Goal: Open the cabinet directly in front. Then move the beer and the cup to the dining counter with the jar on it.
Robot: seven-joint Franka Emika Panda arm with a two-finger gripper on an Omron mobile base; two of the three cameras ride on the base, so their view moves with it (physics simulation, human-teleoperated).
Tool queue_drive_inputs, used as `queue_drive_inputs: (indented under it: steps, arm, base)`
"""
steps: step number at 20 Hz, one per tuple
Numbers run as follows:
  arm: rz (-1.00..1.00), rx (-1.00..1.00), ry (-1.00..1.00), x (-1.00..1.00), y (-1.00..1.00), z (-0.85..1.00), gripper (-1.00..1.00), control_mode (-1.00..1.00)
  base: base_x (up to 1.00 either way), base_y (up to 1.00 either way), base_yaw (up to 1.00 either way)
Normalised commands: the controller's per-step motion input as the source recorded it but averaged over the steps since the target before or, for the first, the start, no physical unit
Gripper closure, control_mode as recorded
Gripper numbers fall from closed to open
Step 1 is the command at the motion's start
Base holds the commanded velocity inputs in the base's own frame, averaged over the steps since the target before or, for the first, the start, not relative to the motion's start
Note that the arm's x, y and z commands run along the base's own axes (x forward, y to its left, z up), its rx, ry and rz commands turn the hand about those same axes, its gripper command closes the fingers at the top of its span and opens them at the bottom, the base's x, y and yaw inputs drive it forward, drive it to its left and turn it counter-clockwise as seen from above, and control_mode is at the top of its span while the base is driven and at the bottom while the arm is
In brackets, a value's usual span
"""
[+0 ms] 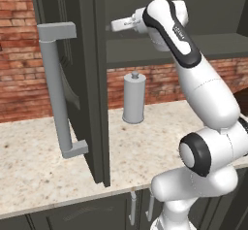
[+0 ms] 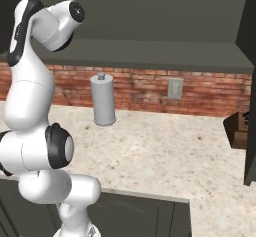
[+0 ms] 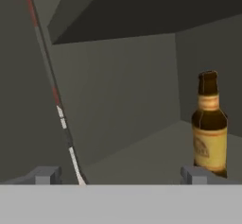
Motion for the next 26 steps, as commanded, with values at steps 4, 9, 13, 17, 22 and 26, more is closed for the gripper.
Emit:
queue_drive_inputs:
  steps: [4, 9, 13, 17, 22, 26]
  arm:
    - [-0.02, 0.0, 0.01, 0.33, 0.0, 0.0, -1.0, -1.0]
    - [-0.02, 0.0, 0.0, 0.29, 0.01, 0.0, -1.0, -1.0]
    - [0.0, -0.02, 0.0, 0.28, 0.1, 0.0, -1.0, -1.0]
    - [0.0, -0.04, 0.0, 0.27, 0.17, 0.0, -1.0, -1.0]
    - [0.0, -0.04, 0.0, 0.29, 0.18, 0.0, -1.0, -1.0]
    - [0.0, -0.03, 0.0, 0.28, 0.12, 0.0, -1.0, -1.0]
  base:
    - [0.0, 0.0, 0.0]
    - [0.0, 0.0, 0.0]
    - [0.0, 0.0, 0.0]
    - [0.0, 0.0, 0.0]
    - [0.0, 0.0, 0.0]
    - [0.0, 0.0, 0.0]
